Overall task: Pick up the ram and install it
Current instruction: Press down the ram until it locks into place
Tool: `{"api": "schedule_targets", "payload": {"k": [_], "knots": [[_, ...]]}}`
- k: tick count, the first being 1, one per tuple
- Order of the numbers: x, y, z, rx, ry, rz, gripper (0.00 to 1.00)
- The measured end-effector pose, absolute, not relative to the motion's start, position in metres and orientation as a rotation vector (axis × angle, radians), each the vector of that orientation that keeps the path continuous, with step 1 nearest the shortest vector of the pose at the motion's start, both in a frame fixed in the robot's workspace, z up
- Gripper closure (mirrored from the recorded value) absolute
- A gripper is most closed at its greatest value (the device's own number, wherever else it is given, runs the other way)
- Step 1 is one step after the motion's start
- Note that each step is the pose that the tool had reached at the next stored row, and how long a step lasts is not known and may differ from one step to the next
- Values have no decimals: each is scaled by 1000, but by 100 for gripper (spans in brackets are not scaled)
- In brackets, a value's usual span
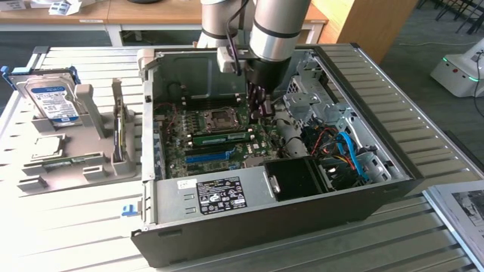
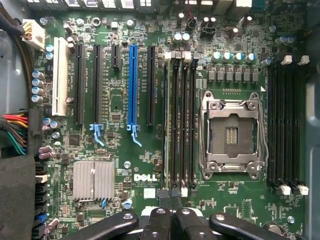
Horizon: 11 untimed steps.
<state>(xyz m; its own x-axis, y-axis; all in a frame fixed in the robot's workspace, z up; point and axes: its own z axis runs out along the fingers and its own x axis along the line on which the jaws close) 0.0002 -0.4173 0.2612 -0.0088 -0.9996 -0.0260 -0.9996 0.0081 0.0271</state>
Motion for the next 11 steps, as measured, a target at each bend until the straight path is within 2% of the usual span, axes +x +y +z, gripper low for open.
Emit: {"api": "schedule_targets", "payload": {"k": [11], "knots": [[0, -417, 257, 2211, -2230, -59, 90]]}}
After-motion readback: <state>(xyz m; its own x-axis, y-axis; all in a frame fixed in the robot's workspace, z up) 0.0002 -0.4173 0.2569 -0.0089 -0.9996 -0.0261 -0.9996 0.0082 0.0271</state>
